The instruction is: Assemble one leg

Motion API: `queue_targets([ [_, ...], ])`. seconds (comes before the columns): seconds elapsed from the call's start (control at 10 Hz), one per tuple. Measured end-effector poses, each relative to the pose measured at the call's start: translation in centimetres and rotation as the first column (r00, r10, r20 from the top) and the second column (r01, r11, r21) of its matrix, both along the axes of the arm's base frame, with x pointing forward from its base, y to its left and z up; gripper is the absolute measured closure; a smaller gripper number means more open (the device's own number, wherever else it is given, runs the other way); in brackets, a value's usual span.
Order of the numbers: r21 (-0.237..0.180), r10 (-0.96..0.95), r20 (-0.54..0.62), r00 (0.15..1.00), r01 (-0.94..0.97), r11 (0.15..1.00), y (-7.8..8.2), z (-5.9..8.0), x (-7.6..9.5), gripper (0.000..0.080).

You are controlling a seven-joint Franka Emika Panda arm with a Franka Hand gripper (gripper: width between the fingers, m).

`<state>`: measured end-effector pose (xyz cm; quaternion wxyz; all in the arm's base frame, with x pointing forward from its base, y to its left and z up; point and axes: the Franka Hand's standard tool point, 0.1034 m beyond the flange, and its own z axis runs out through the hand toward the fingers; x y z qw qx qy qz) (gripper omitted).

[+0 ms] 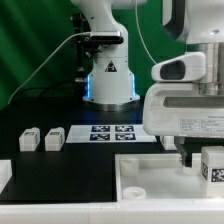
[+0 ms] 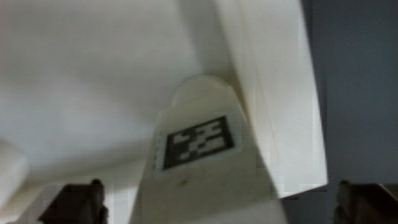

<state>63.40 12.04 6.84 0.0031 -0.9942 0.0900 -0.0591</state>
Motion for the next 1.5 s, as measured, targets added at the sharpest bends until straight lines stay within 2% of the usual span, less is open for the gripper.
queue_targets([
  [0.1, -0.016, 0.064, 0.013, 0.998, -0.063, 0.998, 0.2, 0.06, 0.14, 0.015],
  [0.2, -0.015, 0.058, 0.014, 0.998, -0.058, 0.998, 0.2, 0.04, 0.14, 0.015],
  [0.3, -0.011, 0.038, 0.015, 0.999, -0.038, 0.999, 0.19, 0.04, 0.14, 0.0291],
  [0.4, -0.003, -0.018, 0.015, 1.0, 0.018, 1.0, 0.21, 0.03, 0.14, 0.0291],
  [0.5, 0.018, -0.151, 0.014, 0.988, 0.151, 0.988, 0.22, 0.03, 0.13, 0.043],
  [0.6, 0.029, -0.246, 0.012, 0.969, 0.246, 0.969, 0.07, 0.02, 0.14, 0.0508],
  [0.7, 0.038, -0.312, 0.009, 0.95, 0.311, 0.95, 0.01, 0.01, 0.13, 0.0508],
  [0.8, 0.06, -0.446, 0.0, 0.895, 0.445, 0.894, -0.18, -0.01, 0.14, 0.0507],
  [1.0, 0.1, -0.672, -0.034, 0.739, 0.672, 0.734, -0.53, -0.06, 0.09, 0.0507],
  [1.2, 0.13, -0.875, -0.091, 0.475, 0.877, 0.462, -0.58, -0.12, -0.18, 0.0507],
  [1.4, 0.138, -0.961, -0.139, 0.238, 0.966, 0.219, -0.3, -0.17, -0.3, 0.0505],
  [1.5, 0.139, -0.974, -0.157, 0.165, 0.98, 0.144, -0.32, -0.19, -0.32, 0.0505],
])
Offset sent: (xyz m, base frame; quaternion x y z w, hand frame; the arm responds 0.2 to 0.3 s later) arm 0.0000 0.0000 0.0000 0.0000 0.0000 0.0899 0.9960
